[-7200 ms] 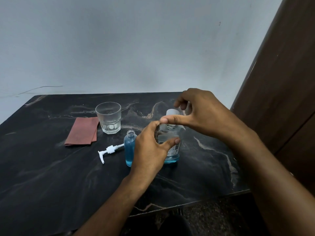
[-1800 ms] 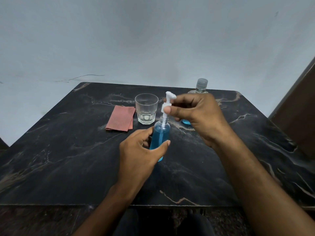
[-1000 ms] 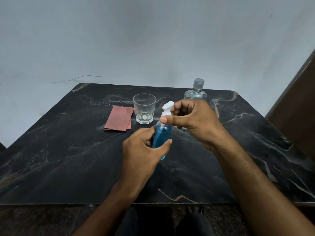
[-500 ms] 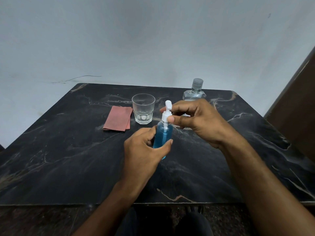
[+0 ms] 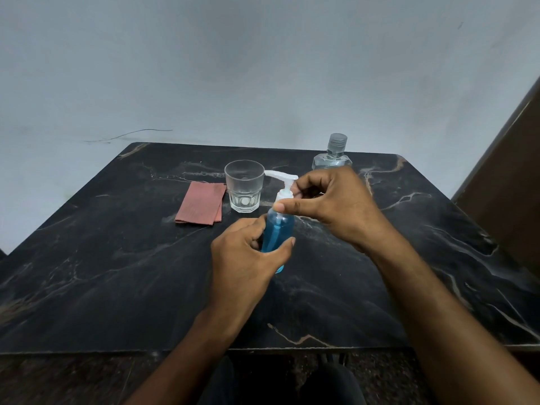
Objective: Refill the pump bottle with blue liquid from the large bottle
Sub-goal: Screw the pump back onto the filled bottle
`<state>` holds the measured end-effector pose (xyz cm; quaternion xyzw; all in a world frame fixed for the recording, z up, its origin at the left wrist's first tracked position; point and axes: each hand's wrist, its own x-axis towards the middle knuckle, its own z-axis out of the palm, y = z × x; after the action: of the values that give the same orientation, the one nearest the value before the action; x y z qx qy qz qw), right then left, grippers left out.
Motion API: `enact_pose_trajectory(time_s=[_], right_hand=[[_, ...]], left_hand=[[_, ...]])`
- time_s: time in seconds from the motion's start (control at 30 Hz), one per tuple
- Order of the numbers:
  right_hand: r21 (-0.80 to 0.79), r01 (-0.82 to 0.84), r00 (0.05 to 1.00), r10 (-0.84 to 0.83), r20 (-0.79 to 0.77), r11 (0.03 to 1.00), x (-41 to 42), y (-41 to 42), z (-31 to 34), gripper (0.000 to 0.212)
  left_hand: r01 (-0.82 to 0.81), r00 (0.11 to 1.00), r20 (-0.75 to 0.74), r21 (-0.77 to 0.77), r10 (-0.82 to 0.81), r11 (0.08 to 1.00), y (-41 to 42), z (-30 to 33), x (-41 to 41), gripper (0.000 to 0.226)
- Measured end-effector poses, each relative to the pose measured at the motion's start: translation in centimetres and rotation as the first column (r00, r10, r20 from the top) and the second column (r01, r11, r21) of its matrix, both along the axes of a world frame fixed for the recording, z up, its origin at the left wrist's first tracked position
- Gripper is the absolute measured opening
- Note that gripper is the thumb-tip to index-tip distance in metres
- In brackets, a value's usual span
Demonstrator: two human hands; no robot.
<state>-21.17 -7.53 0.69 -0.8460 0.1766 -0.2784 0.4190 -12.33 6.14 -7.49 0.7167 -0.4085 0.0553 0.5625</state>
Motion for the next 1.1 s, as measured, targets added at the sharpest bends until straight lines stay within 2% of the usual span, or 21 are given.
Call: enact_pose_trajectory(time_s=[0.1,0.17,0.27,0.37,0.47,0.7,0.87,0.93,1.0,1.1], right_hand=[[-0.077,0.11,0.993,-0.113,-0.037,0.991,0.5,0.5,-0.7,0.045],[-0.082,0.125,0.987,-0.132,-0.09,0.989,0.4,0.6,-1.0,0.048],[0.165,-0.029,0.999,0.034,-0.024,0.986,-0.2,0.2,-0.8,0.036],[0.238,-0.081,0.995,0.065,0.073,0.968,-0.6,-0.1,-1.0,0.024],[0.23,-0.015,0.995,-0.007,0.095,0.973,-0.4,-0.1,-1.5,0.028],[0.225,0.052,0.99,-0.08,0.118,0.973,0.0,0.8,-1.7,0.037],[0.114,0.152,0.988,-0.15,-0.026,0.982,0.3,1.0,-1.5,0.047],[0.17,0.106,0.993,-0.097,-0.059,0.98,0.2,1.0,-1.5,0.052],[0.268,-0.001,1.0,-0.003,0.013,0.963,0.0,0.9,-1.5,0.059],[0.365,-0.128,0.983,0.07,0.168,0.922,-0.5,0.7,-1.1,0.046]], left_hand=[[0.002,0.999,-0.036,-0.022,-0.003,1.0,-0.2,-0.2,-0.2,0.028],[-0.002,0.998,-0.058,-0.028,0.0,1.0,-0.3,-0.4,-0.2,0.026],[0.001,0.997,-0.083,-0.027,-0.003,1.0,-0.4,-0.6,-0.1,0.028],[0.015,0.995,-0.1,-0.039,-0.019,0.999,-0.6,-0.8,-0.2,0.032],[0.016,0.994,-0.109,-0.048,-0.021,0.999,-0.7,-0.9,-0.3,0.029],[-0.009,1.0,0.023,-0.006,0.009,1.0,-0.4,-0.5,-0.5,0.028],[-0.012,1.0,0.003,-0.018,0.012,1.0,-0.4,-0.5,-0.6,0.023],[-0.019,0.999,-0.038,-0.036,0.017,0.999,-0.5,-0.5,-0.5,0.019],[-0.008,0.997,-0.074,-0.049,0.004,0.999,-0.6,-0.5,-0.3,0.022],[0.015,0.998,-0.067,-0.064,-0.019,0.998,-0.7,-0.6,-0.2,0.027]])
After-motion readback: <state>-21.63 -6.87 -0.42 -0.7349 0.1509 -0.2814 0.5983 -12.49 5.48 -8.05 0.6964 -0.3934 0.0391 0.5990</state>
